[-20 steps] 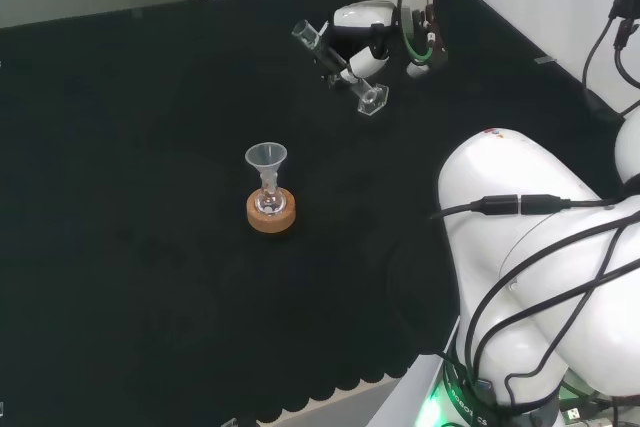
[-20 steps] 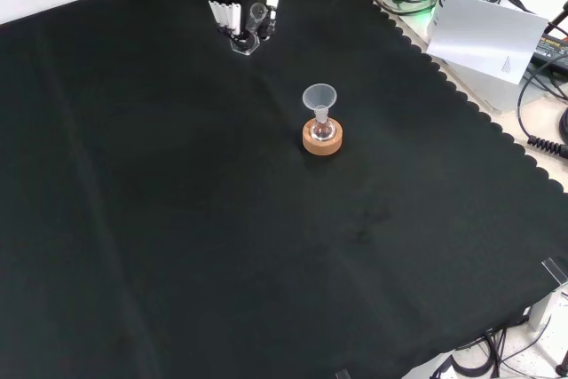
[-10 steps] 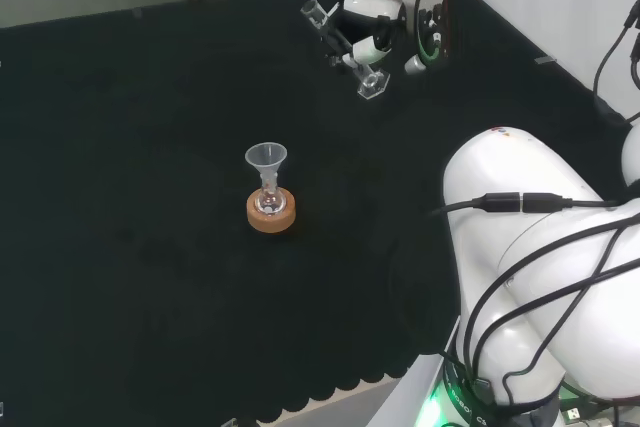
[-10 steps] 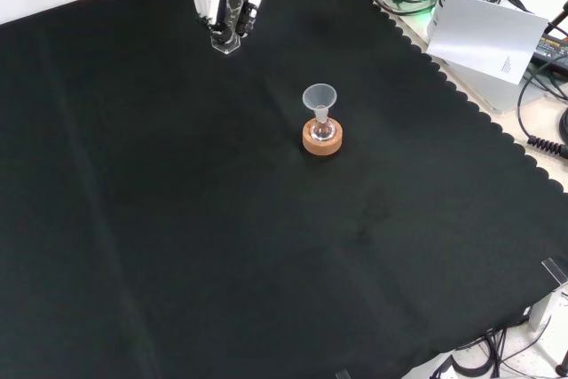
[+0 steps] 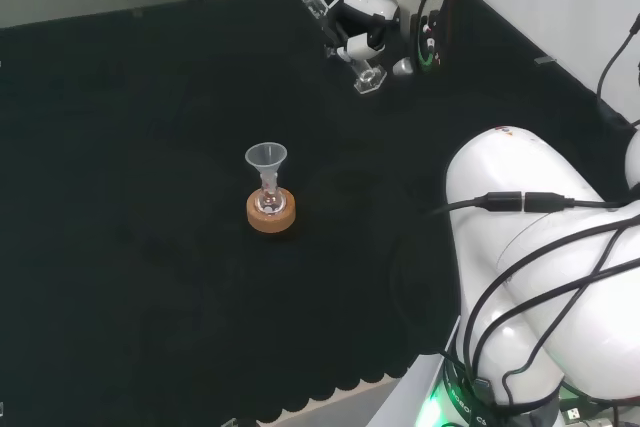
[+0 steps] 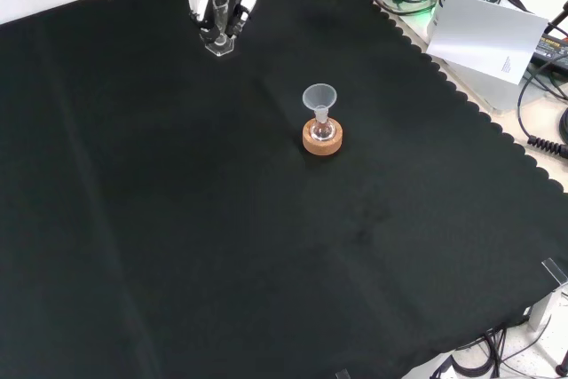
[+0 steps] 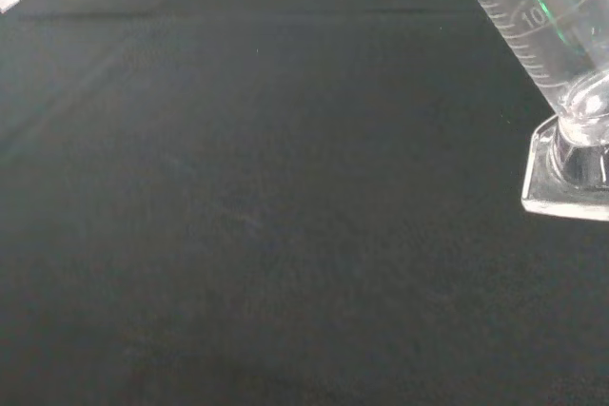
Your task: Put the graduated cylinder back on the table.
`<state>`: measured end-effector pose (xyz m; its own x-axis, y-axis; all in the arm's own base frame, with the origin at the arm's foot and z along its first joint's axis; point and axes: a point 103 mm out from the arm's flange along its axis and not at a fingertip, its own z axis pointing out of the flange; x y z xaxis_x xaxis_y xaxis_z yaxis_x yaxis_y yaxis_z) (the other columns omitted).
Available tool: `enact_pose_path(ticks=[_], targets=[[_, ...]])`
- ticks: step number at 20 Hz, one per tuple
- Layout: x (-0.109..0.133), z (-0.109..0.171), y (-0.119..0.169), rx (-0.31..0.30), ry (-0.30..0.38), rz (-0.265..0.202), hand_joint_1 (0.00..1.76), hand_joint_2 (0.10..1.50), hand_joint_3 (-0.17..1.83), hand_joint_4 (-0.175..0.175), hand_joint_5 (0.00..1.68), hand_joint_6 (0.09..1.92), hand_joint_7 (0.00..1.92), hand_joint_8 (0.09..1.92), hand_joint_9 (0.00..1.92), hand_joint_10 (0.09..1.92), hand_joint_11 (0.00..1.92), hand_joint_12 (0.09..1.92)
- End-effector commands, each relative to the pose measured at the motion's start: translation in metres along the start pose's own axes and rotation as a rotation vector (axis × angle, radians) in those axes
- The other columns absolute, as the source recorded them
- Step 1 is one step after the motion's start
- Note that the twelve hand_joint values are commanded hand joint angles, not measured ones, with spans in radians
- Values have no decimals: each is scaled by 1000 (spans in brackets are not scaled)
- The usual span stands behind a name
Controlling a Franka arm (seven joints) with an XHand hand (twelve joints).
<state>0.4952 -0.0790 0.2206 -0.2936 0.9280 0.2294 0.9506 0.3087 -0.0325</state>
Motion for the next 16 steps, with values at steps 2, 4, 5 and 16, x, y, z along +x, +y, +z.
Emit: enact_pose_path(ticks=[2, 4, 5, 16], targets=[[-1, 20, 12, -101, 136, 80, 1146, 1139, -38, -152, 985, 1019, 1288, 244, 1435, 87, 1287, 701], [-3, 24, 16, -115, 149, 94, 1146, 1139, -38, -152, 984, 1019, 1287, 244, 1434, 87, 1287, 701], [-4, 26, 18, -122, 162, 99, 1146, 1139, -38, -152, 984, 1020, 1286, 244, 1433, 87, 1287, 701], [-21, 55, 40, -189, 229, 162, 1147, 1141, -39, -156, 980, 1025, 1280, 243, 1430, 87, 1284, 703]])
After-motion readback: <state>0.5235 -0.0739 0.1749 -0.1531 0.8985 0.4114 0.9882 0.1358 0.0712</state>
